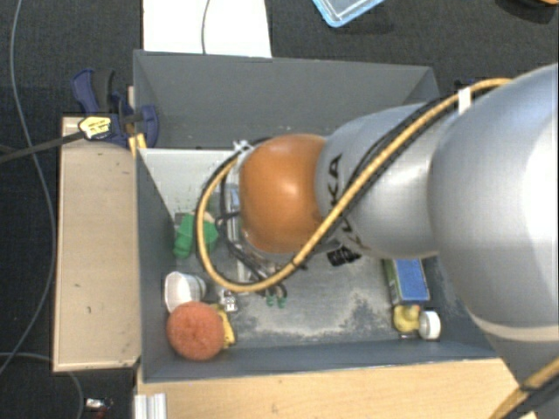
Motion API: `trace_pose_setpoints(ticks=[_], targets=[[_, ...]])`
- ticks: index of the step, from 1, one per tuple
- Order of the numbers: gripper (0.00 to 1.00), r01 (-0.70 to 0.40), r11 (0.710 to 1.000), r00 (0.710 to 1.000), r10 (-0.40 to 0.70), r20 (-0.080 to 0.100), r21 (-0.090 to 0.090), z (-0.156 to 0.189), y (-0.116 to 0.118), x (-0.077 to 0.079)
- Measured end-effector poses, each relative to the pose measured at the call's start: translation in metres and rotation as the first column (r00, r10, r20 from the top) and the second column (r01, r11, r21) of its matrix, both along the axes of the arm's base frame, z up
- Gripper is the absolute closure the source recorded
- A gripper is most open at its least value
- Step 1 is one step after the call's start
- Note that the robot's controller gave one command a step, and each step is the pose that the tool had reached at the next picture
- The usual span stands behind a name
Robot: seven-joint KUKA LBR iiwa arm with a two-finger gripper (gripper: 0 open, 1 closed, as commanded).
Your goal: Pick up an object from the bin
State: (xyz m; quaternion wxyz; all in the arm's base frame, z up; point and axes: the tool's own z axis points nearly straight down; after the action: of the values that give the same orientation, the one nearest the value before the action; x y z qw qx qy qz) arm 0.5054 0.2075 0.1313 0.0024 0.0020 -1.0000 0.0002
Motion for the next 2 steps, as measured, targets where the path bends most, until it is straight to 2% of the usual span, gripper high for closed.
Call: trace_pose_setpoints(ticks=[1,2], targets=[[0.0,0.005,1.0,1.0,-0.005,0.006,0.001,0.004,-0.001,0.002],[0.0,-0.05,0.999,0.999,0.05,0.006,0.001,0.0,0.019,-0.019]])
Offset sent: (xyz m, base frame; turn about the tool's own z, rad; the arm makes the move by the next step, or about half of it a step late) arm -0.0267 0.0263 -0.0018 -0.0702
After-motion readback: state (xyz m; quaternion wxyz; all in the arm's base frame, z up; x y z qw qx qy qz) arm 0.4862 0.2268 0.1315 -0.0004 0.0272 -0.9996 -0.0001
